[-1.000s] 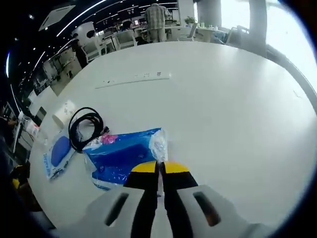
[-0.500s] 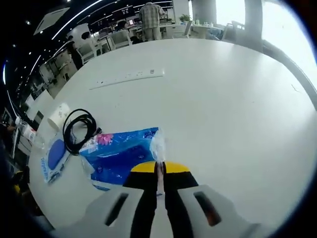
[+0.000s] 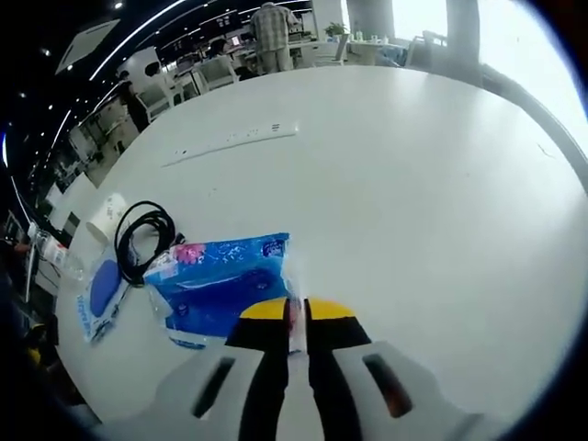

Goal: Arrange the tabletop items into an orderly group along one side of the table until the central work area is clear of visible clutter.

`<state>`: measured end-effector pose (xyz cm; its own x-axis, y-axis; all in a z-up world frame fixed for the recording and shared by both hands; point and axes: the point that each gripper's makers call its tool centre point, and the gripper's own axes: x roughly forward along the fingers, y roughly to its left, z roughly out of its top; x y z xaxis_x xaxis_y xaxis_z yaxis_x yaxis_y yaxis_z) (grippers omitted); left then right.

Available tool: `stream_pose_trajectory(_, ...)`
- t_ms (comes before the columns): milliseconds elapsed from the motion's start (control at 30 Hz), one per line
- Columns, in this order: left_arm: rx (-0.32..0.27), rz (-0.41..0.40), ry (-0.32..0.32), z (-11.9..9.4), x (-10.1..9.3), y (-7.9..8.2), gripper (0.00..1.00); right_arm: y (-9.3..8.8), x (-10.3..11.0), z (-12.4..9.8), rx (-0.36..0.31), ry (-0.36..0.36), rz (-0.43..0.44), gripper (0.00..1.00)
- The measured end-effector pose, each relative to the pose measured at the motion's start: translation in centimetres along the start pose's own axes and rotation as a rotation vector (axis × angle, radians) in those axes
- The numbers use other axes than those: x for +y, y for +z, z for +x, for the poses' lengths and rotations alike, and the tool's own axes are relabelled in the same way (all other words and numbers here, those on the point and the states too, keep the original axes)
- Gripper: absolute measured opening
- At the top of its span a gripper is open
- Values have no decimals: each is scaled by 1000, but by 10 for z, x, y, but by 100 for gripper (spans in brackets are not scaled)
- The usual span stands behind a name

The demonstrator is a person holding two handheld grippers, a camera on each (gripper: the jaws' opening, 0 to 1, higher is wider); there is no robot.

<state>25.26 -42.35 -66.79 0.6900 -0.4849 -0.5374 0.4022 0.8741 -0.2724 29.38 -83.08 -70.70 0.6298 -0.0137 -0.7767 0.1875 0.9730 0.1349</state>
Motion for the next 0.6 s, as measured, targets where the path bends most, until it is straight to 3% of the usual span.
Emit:
stream_pose_trajectory(67, 10, 2, 1, 0, 1, -2, 68, 0, 0, 1, 1, 3, -2, 6)
stream_pose_trajectory(333, 0, -5, 0, -1, 1, 0, 68, 18, -27, 49, 9, 21, 5, 9)
stream_pose_trajectory(600, -1, -10, 0, 0, 1, 0, 67, 23, -30, 59, -11, 54, -6, 22)
